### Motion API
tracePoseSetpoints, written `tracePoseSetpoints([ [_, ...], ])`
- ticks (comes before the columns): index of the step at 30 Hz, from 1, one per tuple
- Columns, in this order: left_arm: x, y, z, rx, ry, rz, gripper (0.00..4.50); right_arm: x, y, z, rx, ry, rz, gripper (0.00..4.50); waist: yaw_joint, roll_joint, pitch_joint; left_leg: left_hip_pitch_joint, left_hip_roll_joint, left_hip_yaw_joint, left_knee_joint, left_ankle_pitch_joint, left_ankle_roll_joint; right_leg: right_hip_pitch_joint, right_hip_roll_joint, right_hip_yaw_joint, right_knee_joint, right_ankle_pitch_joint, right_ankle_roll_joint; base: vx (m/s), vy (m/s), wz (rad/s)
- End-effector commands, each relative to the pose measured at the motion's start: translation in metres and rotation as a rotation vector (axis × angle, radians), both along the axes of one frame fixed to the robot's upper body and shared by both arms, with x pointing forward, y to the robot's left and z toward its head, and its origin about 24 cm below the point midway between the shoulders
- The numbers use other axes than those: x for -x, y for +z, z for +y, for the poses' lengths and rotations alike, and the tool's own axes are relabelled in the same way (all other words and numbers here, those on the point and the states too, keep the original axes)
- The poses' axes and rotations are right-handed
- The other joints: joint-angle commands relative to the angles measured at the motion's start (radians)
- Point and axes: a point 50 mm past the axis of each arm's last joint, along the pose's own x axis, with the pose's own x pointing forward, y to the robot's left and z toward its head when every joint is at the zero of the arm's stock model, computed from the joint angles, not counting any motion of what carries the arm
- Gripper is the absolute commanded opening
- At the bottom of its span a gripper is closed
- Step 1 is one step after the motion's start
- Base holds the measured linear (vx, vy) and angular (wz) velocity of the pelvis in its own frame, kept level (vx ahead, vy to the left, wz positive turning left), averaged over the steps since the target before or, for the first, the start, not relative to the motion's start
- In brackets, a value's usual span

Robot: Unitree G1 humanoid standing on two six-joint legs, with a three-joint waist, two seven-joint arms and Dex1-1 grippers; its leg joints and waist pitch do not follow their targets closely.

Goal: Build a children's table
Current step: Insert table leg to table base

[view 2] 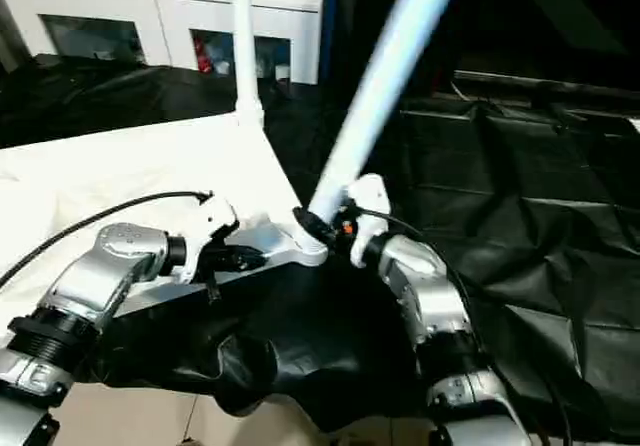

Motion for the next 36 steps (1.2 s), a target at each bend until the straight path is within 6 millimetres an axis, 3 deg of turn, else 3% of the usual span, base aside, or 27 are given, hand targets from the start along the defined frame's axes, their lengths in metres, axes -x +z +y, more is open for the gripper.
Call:
tracePoseSetpoints([
  [1, -0.006, 0.009, 0.002, -0.021, 0.000, -0.042, 0.00, 0.009, -0.022, 0.008, 0.077, 0.095, 0.120, 1.90, 0.001, 0.007, -0.061, -0.001, 0.010, -0.004, -0.075, -0.363, -0.002, 0.047, -0.044, 0.036, -0.095, -0.439, -0.160, 0.000, 0.000, 0.00],
  [3, -0.005, 0.009, 0.002, -0.023, -0.021, -0.037, 0.00, 0.009, -0.022, 0.010, 0.102, 0.161, 0.133, 1.90, 0.002, 0.012, -0.062, 0.000, 0.011, -0.005, -0.074, -0.358, 0.001, 0.046, -0.048, 0.037, -0.095, -0.446, -0.160, 0.000, 0.000, 0.00],
  [4, -0.005, 0.009, 0.002, -0.023, -0.029, -0.036, 0.00, 0.010, -0.022, 0.011, 0.109, 0.187, 0.135, 1.90, 0.001, 0.004, -0.062, -0.002, 0.012, -0.004, -0.074, -0.350, 0.005, 0.047, -0.047, 0.037, -0.095, -0.437, -0.161, 0.000, 0.000, 0.00],
  [5, -0.004, 0.009, 0.001, -0.025, -0.047, -0.034, 0.00, 0.011, -0.022, 0.013, 0.119, 0.232, 0.145, 1.90, 0.003, 0.009, -0.063, -0.003, 0.013, -0.004, -0.075, -0.330, 0.007, 0.048, -0.048, 0.040, -0.090, -0.408, -0.170, 0.000, 0.000, 0.00],
  [8, -0.002, 0.010, 0.001, -0.031, -0.085, -0.031, 0.00, 0.013, -0.022, 0.013, 0.139, 0.303, 0.165, 1.90, 0.003, 0.000, -0.066, -0.003, 0.015, 0.000, -0.074, -0.300, 0.015, 0.050, -0.047, 0.041, -0.083, -0.342, -0.193, 0.000, 0.000, 0.00],
  [11, 0.000, 0.010, 0.001, -0.033, -0.112, -0.026, 0.00, 0.013, -0.025, 0.010, 0.157, 0.351, 0.188, 1.90, 0.003, 0.004, -0.067, 0.000, 0.017, 0.001, -0.074, -0.301, 0.015, 0.049, -0.047, 0.042, -0.078, -0.304, -0.216, 0.000, 0.000, 0.00],
  [17, 0.009, 0.011, 0.000, 0.008, -0.222, -0.027, 0.00, 0.018, -0.027, 0.003, 0.153, 0.441, 0.216, 1.90, 0.004, -0.002, -0.064, 0.000, 0.017, -0.002, -0.075, -0.342, 0.011, 0.049, -0.051, 0.041, -0.088, -0.402, -0.185, 0.000, 0.000, 0.00],
  [23, 0.020, 0.014, 0.006, 0.026, -0.351, 0.002, 0.00, 0.032, -0.031, 0.000, 0.171, 0.596, 0.222, 1.90, 0.005, -0.002, -0.065, 0.000, 0.021, -0.002, -0.078, -0.341, 0.015, 0.048, -0.049, 0.042, -0.083, -0.356, -0.202, 0.000, 0.000, 0.00],
  [27, 0.019, 0.016, 0.010, 0.016, -0.357, -0.004, 0.00, 0.037, -0.032, 0.002, 0.181, 0.652, 0.207, 1.90, 0.007, -0.002, -0.063, 0.003, 0.021, -0.003, -0.080, -0.363, 0.008, 0.045, -0.049, 0.042, -0.084, -0.385, -0.200, 0.000, 0.000, 0.00],
  [33, 0.014, 0.018, 0.012, 0.011, -0.308, -0.024, 0.00, 0.030, -0.033, 0.006, 0.168, 0.576, 0.198, 1.90, 0.005, -0.004, -0.061, 0.005, 0.019, -0.005, -0.080, -0.387, -0.002, 0.041, -0.051, 0.042, -0.092, -0.458, -0.177, 0.000, 0.000, 0.00],
  [36, 0.007, 0.022, 0.008, 0.034, -0.221, -0.041, 0.00, 0.012, -0.035, 0.007, 0.187, 0.343, 0.174, 1.90, -0.001, -0.004, -0.057, 0.006, 0.017, -0.010, -0.080, -0.413, -0.016, 0.035, -0.053, 0.038, -0.098, -0.537, -0.153, 0.000, 0.000, 0.00],
])
